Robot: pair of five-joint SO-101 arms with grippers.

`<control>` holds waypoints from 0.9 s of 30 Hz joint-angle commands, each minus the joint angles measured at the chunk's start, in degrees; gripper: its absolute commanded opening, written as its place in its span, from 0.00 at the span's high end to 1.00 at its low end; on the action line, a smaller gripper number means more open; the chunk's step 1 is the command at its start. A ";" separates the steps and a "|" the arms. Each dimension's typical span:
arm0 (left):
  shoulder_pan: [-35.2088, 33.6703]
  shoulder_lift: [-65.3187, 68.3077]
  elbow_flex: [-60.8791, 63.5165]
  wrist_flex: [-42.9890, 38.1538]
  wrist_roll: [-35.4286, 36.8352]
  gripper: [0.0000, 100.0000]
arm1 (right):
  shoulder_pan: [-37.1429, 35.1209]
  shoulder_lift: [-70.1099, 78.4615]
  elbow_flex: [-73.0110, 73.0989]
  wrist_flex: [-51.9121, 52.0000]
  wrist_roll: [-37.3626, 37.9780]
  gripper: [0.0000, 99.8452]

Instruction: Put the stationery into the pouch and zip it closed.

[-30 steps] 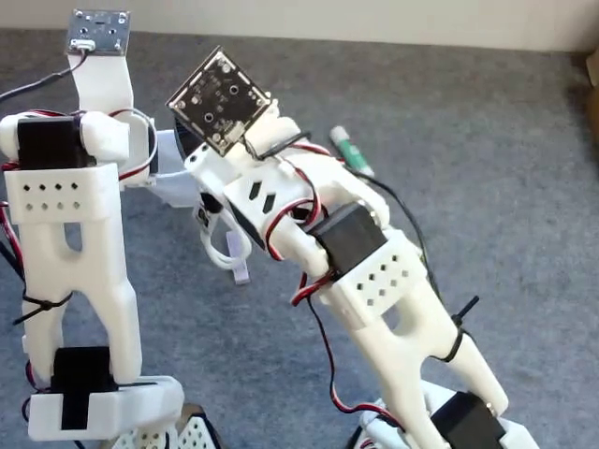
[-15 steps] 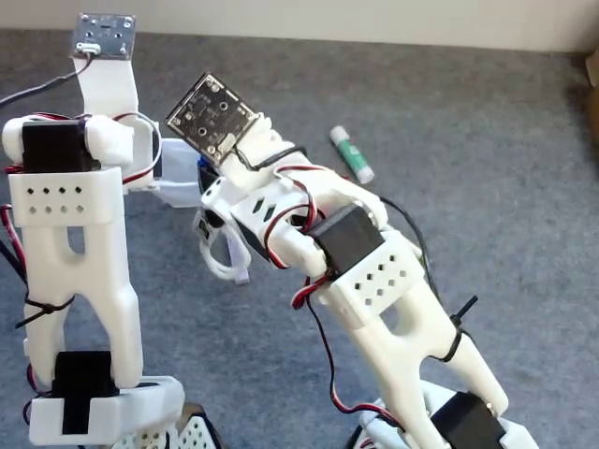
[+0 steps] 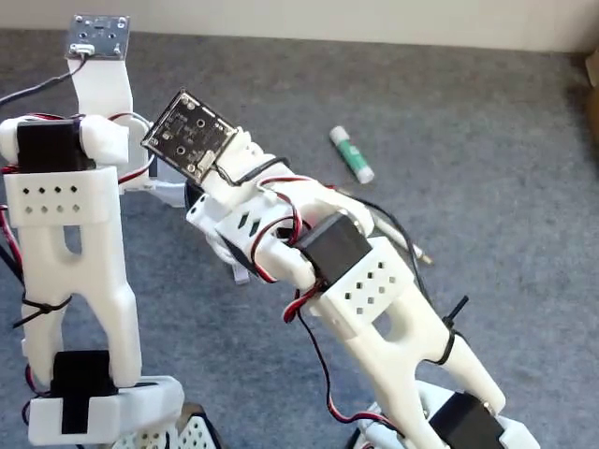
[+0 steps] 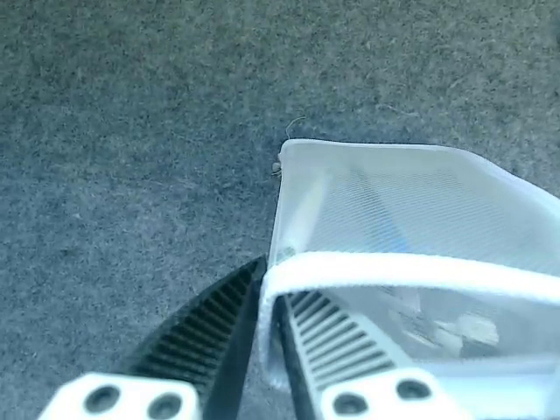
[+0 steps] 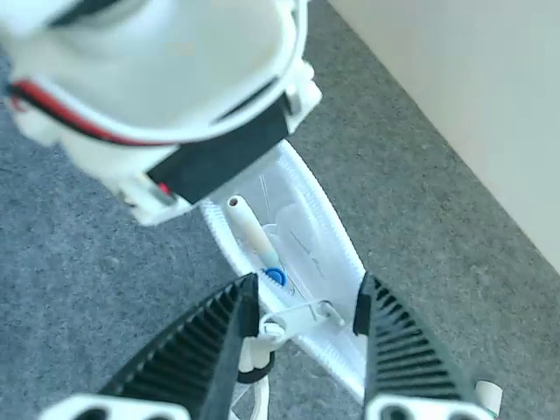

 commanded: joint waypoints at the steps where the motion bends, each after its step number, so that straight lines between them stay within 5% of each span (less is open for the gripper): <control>1: -1.10 -0.48 0.66 0.09 0.26 0.99 | -0.31 -4.53 -3.30 0.40 0.79 0.83; 7: -1.19 -0.40 0.66 0.09 0.26 0.99 | 0.84 -12.53 -3.91 7.08 0.88 0.83; 14: -1.19 -0.40 0.66 0.09 0.44 0.99 | 13.14 -15.08 -3.21 8.84 0.88 0.83; 22: -1.27 -0.22 0.57 -0.35 0.53 0.99 | 25.10 -14.90 -0.57 22.02 0.44 0.83; 27: -4.79 -0.57 0.57 -1.58 2.55 0.99 | 25.01 -14.55 2.51 25.27 -9.05 0.83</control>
